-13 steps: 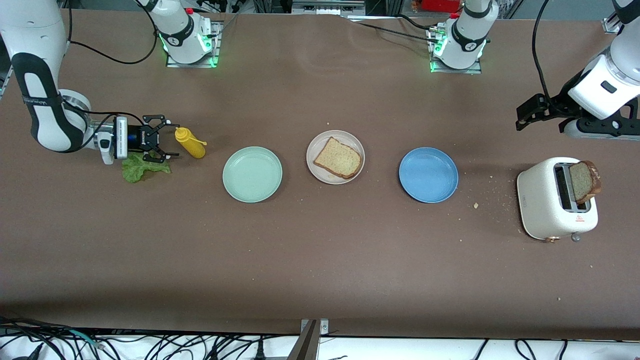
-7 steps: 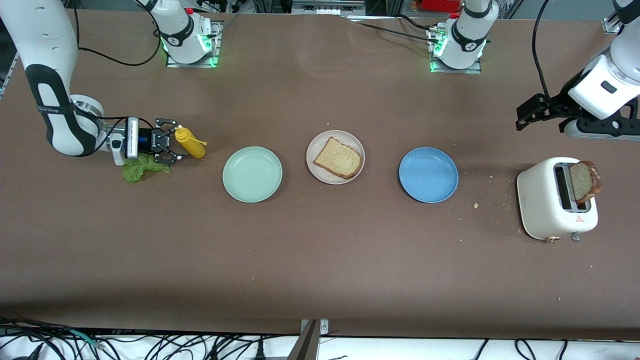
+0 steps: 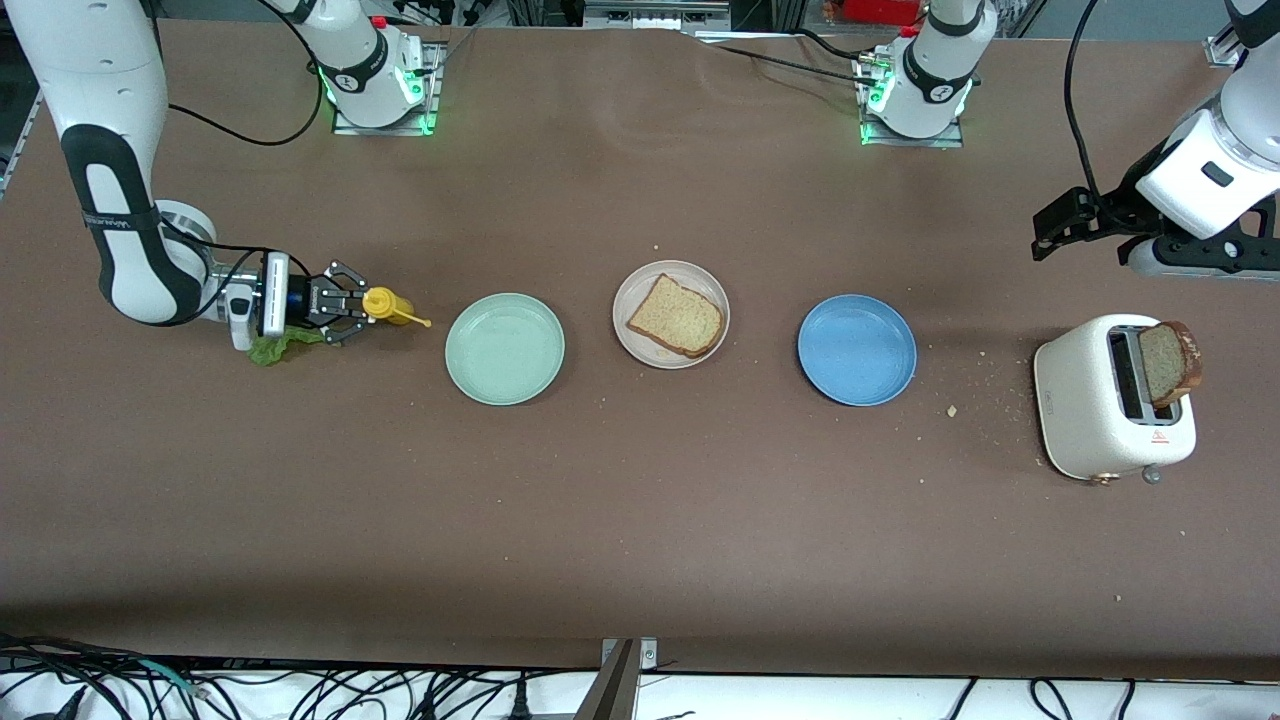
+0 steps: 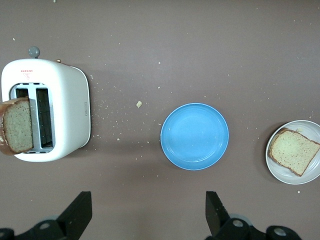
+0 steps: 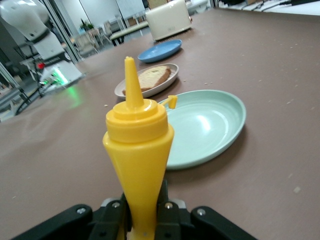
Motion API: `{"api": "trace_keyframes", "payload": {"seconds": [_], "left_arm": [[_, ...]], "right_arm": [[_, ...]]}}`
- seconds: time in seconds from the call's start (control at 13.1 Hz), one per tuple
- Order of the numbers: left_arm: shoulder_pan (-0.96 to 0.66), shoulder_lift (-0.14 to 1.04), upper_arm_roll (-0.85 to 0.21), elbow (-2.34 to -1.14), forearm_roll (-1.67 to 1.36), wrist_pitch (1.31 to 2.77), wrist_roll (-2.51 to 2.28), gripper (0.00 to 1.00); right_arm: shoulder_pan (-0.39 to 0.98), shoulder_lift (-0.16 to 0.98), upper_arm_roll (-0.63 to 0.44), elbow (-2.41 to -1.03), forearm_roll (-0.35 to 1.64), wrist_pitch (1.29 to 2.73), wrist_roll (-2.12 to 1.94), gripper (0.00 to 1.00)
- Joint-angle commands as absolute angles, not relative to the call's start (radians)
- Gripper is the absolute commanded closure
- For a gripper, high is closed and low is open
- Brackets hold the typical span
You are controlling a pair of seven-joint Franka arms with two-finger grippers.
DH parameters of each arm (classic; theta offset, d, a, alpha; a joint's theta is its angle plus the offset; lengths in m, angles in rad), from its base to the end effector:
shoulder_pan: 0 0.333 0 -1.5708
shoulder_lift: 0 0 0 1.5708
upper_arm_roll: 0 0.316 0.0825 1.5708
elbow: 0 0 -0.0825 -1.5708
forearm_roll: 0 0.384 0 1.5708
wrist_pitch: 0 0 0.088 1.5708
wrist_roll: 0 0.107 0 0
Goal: Make sandwich in beige plate with both arms
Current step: 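Lift the mustard bottle with the right gripper over the toast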
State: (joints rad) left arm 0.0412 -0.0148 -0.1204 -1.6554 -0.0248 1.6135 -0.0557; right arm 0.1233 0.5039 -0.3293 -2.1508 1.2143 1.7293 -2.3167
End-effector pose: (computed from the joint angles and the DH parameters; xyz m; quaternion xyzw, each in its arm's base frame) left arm 0.5498 -0.0467 0.5963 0.9998 -0.0110 -0.0143 0.0105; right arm 0.5045 -0.0243 0.1624 -0.6793 -0.5118 -0.2796 0.4455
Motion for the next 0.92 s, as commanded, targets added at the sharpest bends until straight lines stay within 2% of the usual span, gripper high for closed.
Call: {"api": "trace_keyframes", "payload": {"seconds": [0.0,0.38,0.84], "left_arm": [[0.043,-0.021,-0.118,-1.657,-0.049,1.605,-0.060,0.00],[0.043,-0.021,-0.118,-1.657,-0.049,1.605,-0.060,0.00],[0.044,-0.021,-0.117,-1.657,-0.049,1.605,-0.060,0.00]], "right_arm": [[0.231,0.384,-0.336,-2.146,1.212,1.848,-2.163,1.00],[0.464,0.266,-0.330,-2.129,1.111,2.152,-1.891,1.00],[0.799,0.225,-0.328,-2.129,0.789,2.566,-1.487,1.00]]}}
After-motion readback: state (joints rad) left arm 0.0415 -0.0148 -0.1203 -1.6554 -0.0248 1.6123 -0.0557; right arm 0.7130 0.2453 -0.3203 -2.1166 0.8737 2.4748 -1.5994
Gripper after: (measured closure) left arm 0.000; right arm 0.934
